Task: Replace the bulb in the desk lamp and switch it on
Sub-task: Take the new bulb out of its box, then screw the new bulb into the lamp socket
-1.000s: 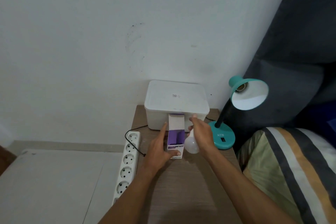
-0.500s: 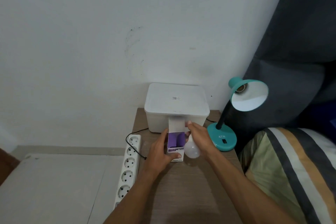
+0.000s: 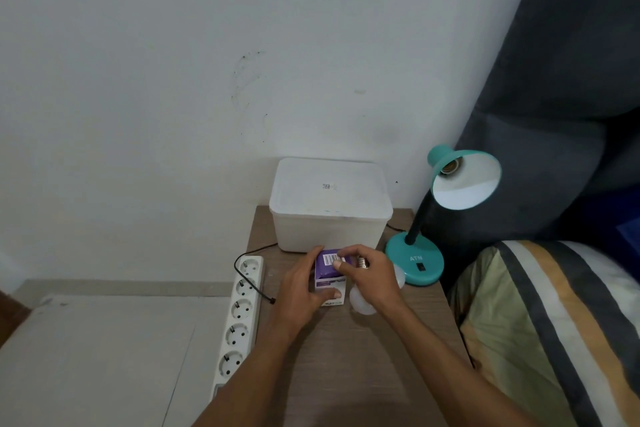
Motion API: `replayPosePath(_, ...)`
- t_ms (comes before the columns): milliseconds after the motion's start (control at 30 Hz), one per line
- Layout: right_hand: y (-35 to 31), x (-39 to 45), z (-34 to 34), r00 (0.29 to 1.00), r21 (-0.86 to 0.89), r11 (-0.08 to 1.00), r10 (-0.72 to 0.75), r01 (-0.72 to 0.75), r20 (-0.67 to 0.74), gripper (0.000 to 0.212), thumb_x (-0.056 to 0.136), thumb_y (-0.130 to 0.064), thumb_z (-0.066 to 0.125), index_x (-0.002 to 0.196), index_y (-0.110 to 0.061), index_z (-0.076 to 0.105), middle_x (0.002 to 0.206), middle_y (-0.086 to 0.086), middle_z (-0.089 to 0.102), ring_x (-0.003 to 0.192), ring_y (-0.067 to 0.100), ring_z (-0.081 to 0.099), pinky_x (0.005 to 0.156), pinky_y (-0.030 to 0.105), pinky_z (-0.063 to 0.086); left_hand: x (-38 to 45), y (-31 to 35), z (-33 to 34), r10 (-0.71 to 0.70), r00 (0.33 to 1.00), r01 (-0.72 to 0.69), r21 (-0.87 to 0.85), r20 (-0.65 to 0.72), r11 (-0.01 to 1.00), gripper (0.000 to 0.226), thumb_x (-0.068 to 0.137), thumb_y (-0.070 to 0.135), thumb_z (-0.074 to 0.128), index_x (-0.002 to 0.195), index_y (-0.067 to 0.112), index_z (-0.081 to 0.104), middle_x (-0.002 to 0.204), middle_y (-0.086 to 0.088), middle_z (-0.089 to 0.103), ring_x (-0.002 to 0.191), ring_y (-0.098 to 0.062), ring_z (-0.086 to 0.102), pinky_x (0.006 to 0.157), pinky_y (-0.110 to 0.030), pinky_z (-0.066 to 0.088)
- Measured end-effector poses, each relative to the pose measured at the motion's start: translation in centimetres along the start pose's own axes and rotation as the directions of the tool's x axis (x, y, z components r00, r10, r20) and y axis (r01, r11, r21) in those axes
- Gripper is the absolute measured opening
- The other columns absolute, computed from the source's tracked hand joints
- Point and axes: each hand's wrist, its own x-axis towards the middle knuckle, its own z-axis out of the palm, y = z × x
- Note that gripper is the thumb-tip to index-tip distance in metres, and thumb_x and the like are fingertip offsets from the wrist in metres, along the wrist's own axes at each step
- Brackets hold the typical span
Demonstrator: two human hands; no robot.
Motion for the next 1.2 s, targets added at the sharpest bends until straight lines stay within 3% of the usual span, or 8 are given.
replayPosePath(133, 0.0, -0.2, 0.4, 1.0, -0.029, 1.0, 0.002, -0.003, -0.024, 0.023, 0.083, -0.019, 0.081, 0.103, -0.025, 0.07, 0.102, -0.005, 0.071, 0.095, 0.012, 0.069, 0.072, 0.02, 0.059, 0.1, 0.1, 0.1, 0.011, 1.0, -0.012, 0.051, 0.01, 0.999, 0.094, 0.076, 0.024, 0.091, 0.155, 0.027, 0.04, 0.142, 0.002, 0.057, 0.119, -0.009, 0.06, 0.089, -0.009, 0.053)
replayPosePath(333, -0.2, -1.2, 0.9, 0.974, -0.128, 0.969, 0.2, -0.213, -0.106, 0.078, 0.077, -0.035, 0.085, 0.143, -0.018, 0.046, 0.125, 0.005, 0.061, 0.101, 0.013, 0.057, 0.082, 0.025, 0.051, -0.1, 0.2, 0.2, 0.077, 0.996, -0.08, 0.102, 0.034, 0.992, 0.094, 0.081, 0.022, 0.087, 0.158, 0.037, 0.035, 0.14, 0.004, 0.053, 0.114, -0.006, 0.059, 0.085, 0.0, 0.046)
replayPosePath(500, -0.2, -1.3, 0.9, 0.947, -0.157, 0.94, 0.278, -0.303, -0.162, 0.049, 0.08, -0.042, 0.08, 0.11, -0.013, 0.054, 0.097, -0.001, 0.063, 0.09, 0.015, 0.061, 0.07, 0.026, 0.045, -0.6, 0.3, 0.5, 0.095, 0.995, -0.097, 0.108, 0.026, 0.989, 0.084, 0.086, 0.026, 0.082, 0.154, 0.043, 0.035, 0.143, 0.003, 0.052, 0.123, -0.008, 0.056, 0.093, -0.005, 0.049)
replayPosePath(633, -0.3, -1.7, 0.2, 0.926, -0.026, 0.947, 0.308, -0.321, -0.217, 0.019, 0.091, -0.025, 0.064, 0.08, -0.009, 0.063, 0.075, 0.002, 0.066, 0.076, 0.02, 0.065, 0.062, 0.025, 0.043, -0.4, 0.3, 0.2, 0.088, 0.995, -0.095, 0.143, 0.051, 0.985, 0.09, 0.084, 0.026, 0.084, 0.154, 0.046, 0.031, 0.144, 0.003, 0.05, 0.126, -0.006, 0.052, 0.092, 0.001, 0.043)
replayPosePath(833, -1.2, -1.3, -1.6, 0.891, 0.278, 0.872, 0.443, -0.404, -0.095, 0.015, 0.092, -0.03, 0.065, 0.103, -0.02, 0.064, 0.104, 0.01, 0.069, 0.093, 0.03, 0.07, 0.084, 0.05, 0.06, -0.6, 0.9, -0.1, 0.092, 0.994, -0.101, 0.173, 0.055, 0.98, 0.098, 0.084, 0.028, 0.084, 0.156, 0.049, 0.021, 0.158, -0.001, 0.04, 0.136, -0.012, 0.048, 0.103, -0.013, 0.043)
replayPosePath(1000, -2.8, -1.5, -4.5, 0.888, 0.428, 0.839, 0.433, -0.335, -0.153, 0.008, 0.092, -0.034, 0.066, 0.099, -0.032, 0.069, 0.107, 0.013, 0.07, 0.094, 0.038, 0.071, 0.081, 0.061, 0.059, -1.2, 3.4, -0.7, 0.169, 0.986, -0.159, 0.271, -0.011, 0.949, 0.106, 0.084, 0.052, 0.079, 0.161, 0.041, 0.008, 0.174, 0.002, 0.006, 0.16, -0.02, 0.008, 0.123, -0.044, 0.024)
replayPosePath(1133, -5.4, -1.9, -8.1, 0.857, 0.587, 0.754, 0.48, -0.295, -0.187, 0.025, 0.087, -0.024, 0.06, 0.098, -0.005, 0.069, 0.08, 0.019, 0.071, 0.067, 0.032, 0.067, 0.059, 0.038, 0.058, 0.1, 6.7, -0.5, 0.393, 0.914, -0.343, 0.321, -0.104, 0.883, 0.09, 0.088, 0.059, 0.073, 0.161, 0.033, 0.027, 0.172, 0.004, 0.016, 0.161, -0.016, 0.004, 0.122, -0.04, 0.021)
replayPosePath(1200, -5.8, -1.9, -10.2, 0.847, 0.602, 0.755, 0.477, -0.259, -0.233, 0.041, 0.069, -0.029, 0.061, 0.093, 0.003, 0.071, 0.08, 0.02, 0.074, 0.072, 0.037, 0.07, 0.066, 0.045, 0.06, 1.4, 9.2, 0.5, 0.475, 0.874, -0.421, 0.333, -0.098, 0.843, 0.087, 0.088, 0.055, 0.074, 0.16, 0.029, 0.032, 0.17, 0.0, 0.024, 0.161, -0.018, 0.009, 0.123, -0.04, 0.021)
